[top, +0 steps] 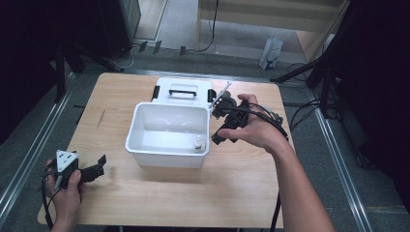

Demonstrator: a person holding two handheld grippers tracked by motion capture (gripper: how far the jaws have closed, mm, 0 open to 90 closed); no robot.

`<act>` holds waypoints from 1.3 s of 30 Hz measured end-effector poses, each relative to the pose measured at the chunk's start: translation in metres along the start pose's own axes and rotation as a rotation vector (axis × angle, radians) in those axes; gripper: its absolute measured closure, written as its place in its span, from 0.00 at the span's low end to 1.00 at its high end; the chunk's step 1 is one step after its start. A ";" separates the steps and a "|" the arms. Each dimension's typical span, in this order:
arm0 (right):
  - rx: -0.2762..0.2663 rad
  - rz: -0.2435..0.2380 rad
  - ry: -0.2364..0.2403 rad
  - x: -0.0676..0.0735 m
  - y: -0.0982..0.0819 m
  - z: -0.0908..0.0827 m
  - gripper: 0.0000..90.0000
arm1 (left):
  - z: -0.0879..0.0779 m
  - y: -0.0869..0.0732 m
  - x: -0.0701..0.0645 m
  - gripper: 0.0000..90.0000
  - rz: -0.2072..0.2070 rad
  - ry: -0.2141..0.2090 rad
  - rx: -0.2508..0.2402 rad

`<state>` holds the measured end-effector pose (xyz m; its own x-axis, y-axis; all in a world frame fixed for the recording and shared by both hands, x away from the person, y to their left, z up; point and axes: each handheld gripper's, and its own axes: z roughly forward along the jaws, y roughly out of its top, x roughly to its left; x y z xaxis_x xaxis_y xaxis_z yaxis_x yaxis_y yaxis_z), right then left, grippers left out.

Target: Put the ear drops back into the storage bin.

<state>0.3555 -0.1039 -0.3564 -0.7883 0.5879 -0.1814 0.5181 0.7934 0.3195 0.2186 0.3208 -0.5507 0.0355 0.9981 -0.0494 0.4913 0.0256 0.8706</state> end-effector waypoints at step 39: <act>0.029 0.255 -0.007 -0.030 -0.148 0.048 0.00 | 0.000 0.000 -0.002 0.02 0.010 0.005 0.001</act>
<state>0.3183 -0.2318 -0.4428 -0.6291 0.7703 -0.1047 0.7090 0.6237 0.3290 0.2180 0.3190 -0.5509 0.0366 0.9986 -0.0381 0.4920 0.0151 0.8705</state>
